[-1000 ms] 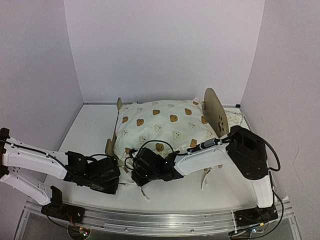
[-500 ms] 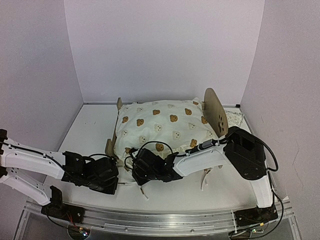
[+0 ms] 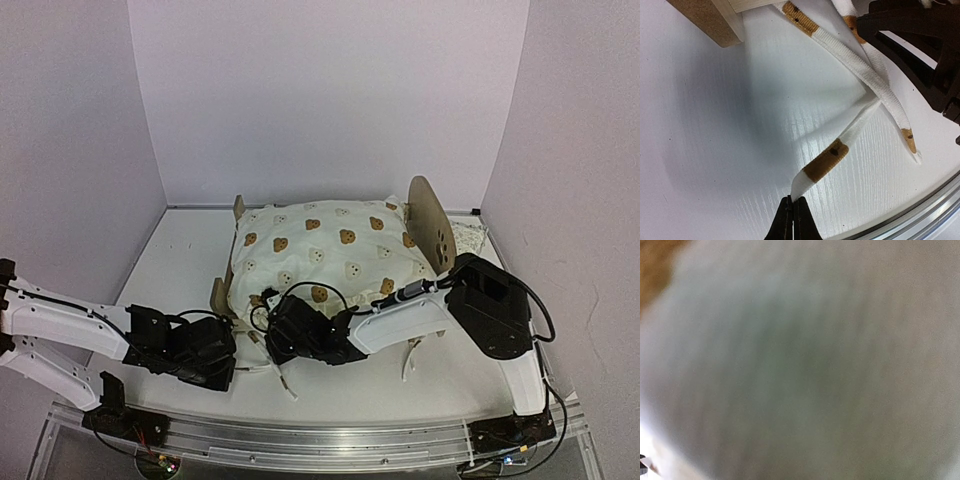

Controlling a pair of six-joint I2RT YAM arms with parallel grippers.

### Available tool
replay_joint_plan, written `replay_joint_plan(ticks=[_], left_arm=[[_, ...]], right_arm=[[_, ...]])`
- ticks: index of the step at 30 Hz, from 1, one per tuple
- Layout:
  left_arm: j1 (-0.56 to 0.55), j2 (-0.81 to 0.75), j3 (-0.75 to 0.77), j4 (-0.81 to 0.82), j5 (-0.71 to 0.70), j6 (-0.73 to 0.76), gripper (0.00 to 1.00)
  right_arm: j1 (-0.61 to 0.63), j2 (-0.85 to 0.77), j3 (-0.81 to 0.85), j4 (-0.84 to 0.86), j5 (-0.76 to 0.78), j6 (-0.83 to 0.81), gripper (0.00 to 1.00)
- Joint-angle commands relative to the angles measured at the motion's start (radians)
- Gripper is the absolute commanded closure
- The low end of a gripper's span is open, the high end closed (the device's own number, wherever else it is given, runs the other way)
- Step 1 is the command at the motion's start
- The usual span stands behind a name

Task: Set up the pet bed

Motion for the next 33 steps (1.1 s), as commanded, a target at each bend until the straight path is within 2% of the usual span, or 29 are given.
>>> replay_joint_plan(ticks=[1,7,16,23,30,33], left_arm=[[0.004,-0.017,-0.003,0.030,0.001,0.005,1.00],[0.004,-0.012,-0.009,0.045,0.009,0.008,1.00],[0.004,-0.016,0.001,0.079,-0.012,0.011,1.00],[0.004,0.032,0.053,0.179,-0.090,0.010,1.00],[0.007,0.207,0.162,0.174,-0.202,-0.002,1.00],[0.024,0.259,0.189,0.196,-0.188,0.003,1.00]], right_arm=[[-0.005,0.024,-0.011,0.042,-0.008,0.031,0.76],[-0.005,0.026,-0.036,0.057,-0.038,0.057,0.76],[-0.005,0.001,-0.086,0.100,-0.078,0.082,1.00],[0.003,-0.081,-0.131,0.124,-0.104,0.064,1.00],[0.009,-0.134,-0.172,0.135,-0.115,0.059,1.00],[0.012,-0.165,-0.195,0.146,-0.125,0.056,1.00]])
